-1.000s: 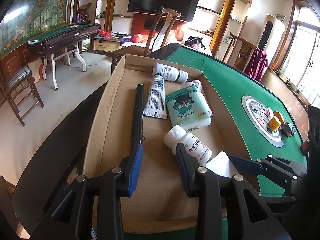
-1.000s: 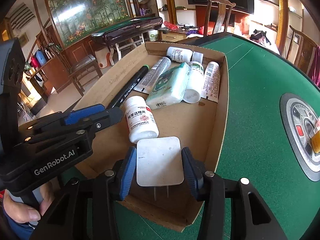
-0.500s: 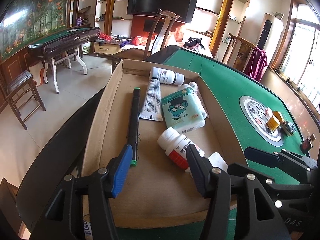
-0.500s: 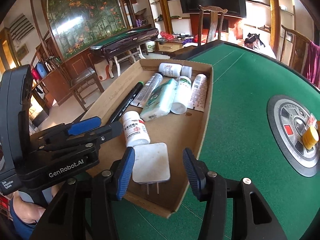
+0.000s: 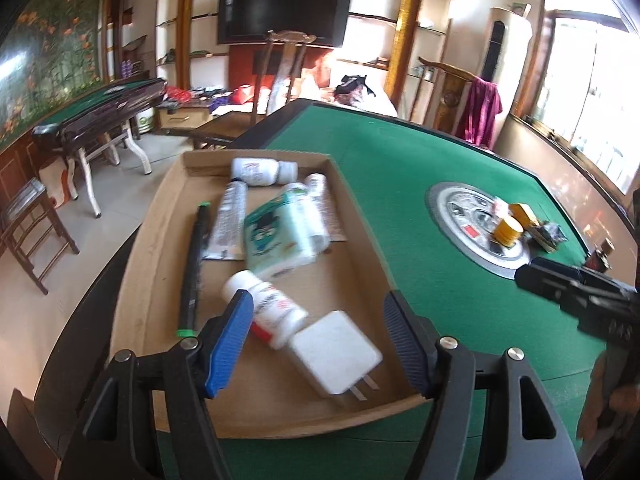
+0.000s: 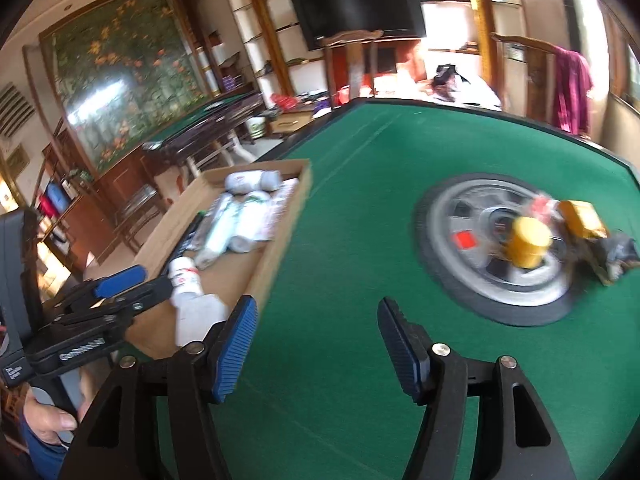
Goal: Organize objects
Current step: 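Grasp the yellow round sponge with the left tool while the right tool approaches the black snack bag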
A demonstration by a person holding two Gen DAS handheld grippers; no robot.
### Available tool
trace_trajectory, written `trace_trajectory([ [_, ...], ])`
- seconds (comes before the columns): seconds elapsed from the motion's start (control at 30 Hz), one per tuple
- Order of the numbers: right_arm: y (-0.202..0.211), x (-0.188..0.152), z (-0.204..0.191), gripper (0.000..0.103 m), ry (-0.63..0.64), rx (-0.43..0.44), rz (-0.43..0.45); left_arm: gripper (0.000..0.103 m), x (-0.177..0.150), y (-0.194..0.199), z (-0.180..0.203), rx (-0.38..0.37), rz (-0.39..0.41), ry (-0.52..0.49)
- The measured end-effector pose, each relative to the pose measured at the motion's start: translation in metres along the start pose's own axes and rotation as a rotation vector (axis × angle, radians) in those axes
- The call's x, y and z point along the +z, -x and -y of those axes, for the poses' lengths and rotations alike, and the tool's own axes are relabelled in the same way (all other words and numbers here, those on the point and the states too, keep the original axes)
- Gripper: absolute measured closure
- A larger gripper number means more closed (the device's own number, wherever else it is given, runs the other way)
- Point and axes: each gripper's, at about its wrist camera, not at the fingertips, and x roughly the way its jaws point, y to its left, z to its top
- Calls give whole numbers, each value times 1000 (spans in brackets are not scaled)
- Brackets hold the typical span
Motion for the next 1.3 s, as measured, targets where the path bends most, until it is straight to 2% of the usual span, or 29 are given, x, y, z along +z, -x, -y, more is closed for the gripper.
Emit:
trace_trajectory([
  [0.13,33,-2,69,32,-85,-106,46,26,12,-2,52,-76,-18,-89],
  [0.3,75,-13,170,31,-270,-291,124,24,26,-29,130,-152,-63,-216],
  [0.43,95,-18,219,30,-478,-240,166,21,34,-58,187,-190,-80,-305],
  [0.53,97,-19,222,29,-501,-243,172,20,46,-95,217,-212,-130,-321],
  [0.6,98,-19,222,29,-505,-224,173,20,53,-119,228,-188,-159,-329],
  [0.67,99,-19,222,29,-506,-218,177,20,60,-143,238,-195,-198,-338],
  [0.73,99,-19,223,29,-510,-212,180,20,63,-159,245,-170,-203,-337],
  [0.77,99,-20,223,28,-515,-209,182,20,63,-165,250,-189,-217,-348],
  [0.87,96,-21,226,28,-530,-186,179,20,66,-182,264,-126,-201,-371],
  [0.97,93,-22,224,28,-539,-166,173,20,68,-198,274,-99,-207,-373],
  [1.0,93,-23,224,28,-538,-166,173,35,67,-203,275,-93,-216,-374],
  [1.03,93,-22,224,28,-534,-173,173,62,66,-209,276,-103,-240,-368],
  [1.17,92,-23,226,28,-537,-185,174,64,58,-205,264,-107,-245,-347],
  [1.3,88,-25,231,28,-548,-212,160,64,36,-177,236,-98,-233,-346],
])
